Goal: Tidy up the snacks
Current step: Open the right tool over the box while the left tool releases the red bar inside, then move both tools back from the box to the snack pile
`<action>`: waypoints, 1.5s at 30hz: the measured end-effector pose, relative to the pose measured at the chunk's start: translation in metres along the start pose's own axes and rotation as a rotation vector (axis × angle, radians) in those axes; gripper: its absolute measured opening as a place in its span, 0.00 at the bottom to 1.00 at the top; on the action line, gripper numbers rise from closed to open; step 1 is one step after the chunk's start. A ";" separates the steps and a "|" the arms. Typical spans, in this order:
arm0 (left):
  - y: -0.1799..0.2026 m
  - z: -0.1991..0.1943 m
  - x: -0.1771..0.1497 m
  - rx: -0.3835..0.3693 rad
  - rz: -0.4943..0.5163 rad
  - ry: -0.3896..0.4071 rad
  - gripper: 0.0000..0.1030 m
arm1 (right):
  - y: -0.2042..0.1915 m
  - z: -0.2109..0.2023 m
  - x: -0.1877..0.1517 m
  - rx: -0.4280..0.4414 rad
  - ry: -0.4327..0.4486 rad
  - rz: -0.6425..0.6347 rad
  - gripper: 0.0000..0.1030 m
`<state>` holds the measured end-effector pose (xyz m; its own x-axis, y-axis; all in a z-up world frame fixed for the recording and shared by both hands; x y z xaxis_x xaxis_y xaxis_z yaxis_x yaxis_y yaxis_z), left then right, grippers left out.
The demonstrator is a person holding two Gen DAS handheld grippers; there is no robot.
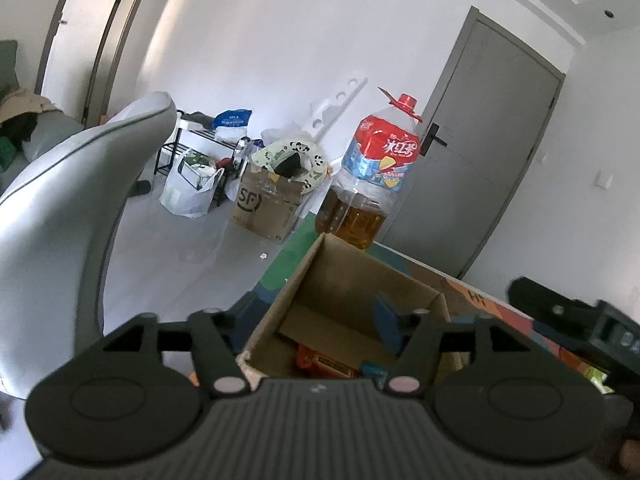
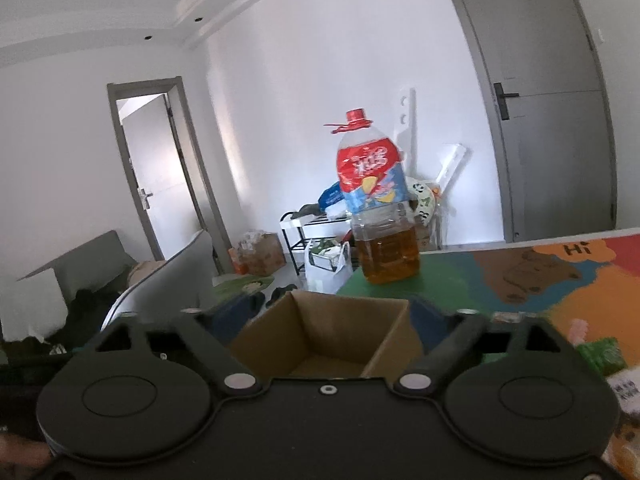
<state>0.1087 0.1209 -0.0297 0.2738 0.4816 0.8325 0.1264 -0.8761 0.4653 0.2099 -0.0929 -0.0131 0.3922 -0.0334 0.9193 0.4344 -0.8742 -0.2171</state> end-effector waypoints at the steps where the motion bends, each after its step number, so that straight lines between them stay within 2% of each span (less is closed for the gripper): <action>1: 0.002 0.000 -0.001 0.010 0.002 -0.002 0.70 | 0.005 -0.002 0.000 -0.012 -0.008 0.010 0.95; 5: 0.011 -0.001 -0.004 0.023 0.018 -0.005 0.87 | 0.022 -0.009 0.001 -0.081 -0.007 0.002 1.00; 10: 0.028 -0.004 -0.008 -0.006 0.053 -0.005 0.91 | 0.041 -0.024 -0.002 -0.121 0.009 0.000 1.00; 14: 0.044 -0.002 -0.015 -0.049 0.070 -0.042 0.92 | 0.051 -0.036 -0.006 -0.214 0.017 -0.065 1.00; 25: 0.081 0.002 -0.034 -0.129 0.117 -0.110 0.92 | 0.102 -0.059 -0.008 -0.293 -0.002 0.023 1.00; 37: 0.116 0.015 -0.064 -0.226 0.175 -0.233 0.92 | 0.135 -0.073 -0.034 -0.309 -0.119 0.080 1.00; 45: 0.127 0.015 -0.073 -0.256 0.195 -0.257 0.91 | 0.145 -0.078 -0.050 -0.306 -0.178 0.077 0.99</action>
<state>0.1187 -0.0259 -0.0354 0.5029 0.2573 0.8252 -0.1843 -0.9008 0.3932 0.1904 -0.2557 -0.0652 0.5612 -0.0439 0.8265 0.1452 -0.9779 -0.1505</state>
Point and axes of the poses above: each gripper's, at about its wrist camera, not at the fingertips, and z roughly the way its jaws point, y to its right, x to its top, the point moved 3 cm from there along z, roughly the way its jaws point, and after that the axes turned 15 degrees about -x, right-handed, at the moved point
